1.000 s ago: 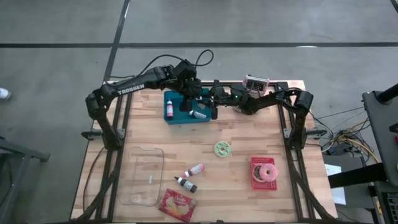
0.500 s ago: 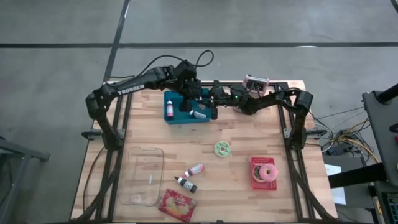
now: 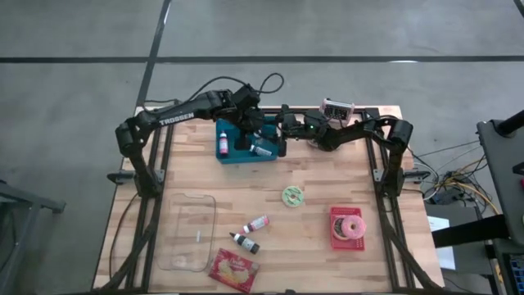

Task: Pick & Place Food Item
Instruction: Put the right black food coloring bottle into the blue bin

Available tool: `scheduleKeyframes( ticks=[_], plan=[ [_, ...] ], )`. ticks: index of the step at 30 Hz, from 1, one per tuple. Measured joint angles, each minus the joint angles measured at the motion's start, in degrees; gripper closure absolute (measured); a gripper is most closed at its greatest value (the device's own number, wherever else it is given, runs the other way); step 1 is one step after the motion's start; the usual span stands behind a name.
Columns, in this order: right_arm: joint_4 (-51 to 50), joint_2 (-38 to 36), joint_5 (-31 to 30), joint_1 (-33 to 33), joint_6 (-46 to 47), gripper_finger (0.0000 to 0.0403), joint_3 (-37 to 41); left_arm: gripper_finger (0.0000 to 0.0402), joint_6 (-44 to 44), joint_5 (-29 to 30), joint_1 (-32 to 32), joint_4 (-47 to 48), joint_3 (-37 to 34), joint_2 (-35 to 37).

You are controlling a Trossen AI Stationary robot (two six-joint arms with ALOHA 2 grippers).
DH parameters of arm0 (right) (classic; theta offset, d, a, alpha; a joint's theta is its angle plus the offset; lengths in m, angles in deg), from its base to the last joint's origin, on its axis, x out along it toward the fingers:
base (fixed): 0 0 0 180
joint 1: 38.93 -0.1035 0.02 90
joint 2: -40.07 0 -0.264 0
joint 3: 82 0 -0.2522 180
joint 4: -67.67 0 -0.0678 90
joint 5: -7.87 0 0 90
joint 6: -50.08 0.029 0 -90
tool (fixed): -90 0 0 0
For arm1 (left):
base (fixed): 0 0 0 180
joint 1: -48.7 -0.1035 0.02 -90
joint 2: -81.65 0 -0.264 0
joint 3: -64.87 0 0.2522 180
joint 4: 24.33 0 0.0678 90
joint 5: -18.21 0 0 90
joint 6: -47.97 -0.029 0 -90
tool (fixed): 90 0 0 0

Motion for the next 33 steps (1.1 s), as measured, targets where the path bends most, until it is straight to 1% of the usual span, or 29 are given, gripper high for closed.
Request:
scheduleKeyframes(
  ticks=[5, 10, 13, 17, 25, 33],
  plan=[
    [-0.3, 0.0, -2.3, 0.2, 1.5, 0.0156, 0.0, 0.0401, 0.0, 0.0, 0.2, -0.3, -0.3, -1.1],
    [-0.6, 0.0, -9.4, 1.3, 2.2, 0.0170, 0.1, 0.0401, -0.1, -0.1, 0.2, -0.2, -1.2, -1.6],
    [-1.0, 0.0, -12.0, 2.4, 4.0, 0.0174, 0.1, 0.0401, -0.1, -0.1, 0.2, -0.6, -2.4, -1.5],
    [-1.2, -0.1, -13.5, 3.7, 6.7, 0.0175, 0.2, 0.0401, 0.0, 0.2, 0.2, -2.4, -4.7, -1.3],
    [-1.4, -0.1, -13.5, 4.1, 6.9, 0.0175, 0.2, 0.0401, 0.5, 1.0, -0.4, -4.0, -8.5, -1.5],
    [-1.4, -0.1, -13.5, 4.1, 6.9, 0.0175, 0.2, 0.0401, 0.5, 1.0, -0.4, -4.7, -8.7, -1.5]
  ],
)
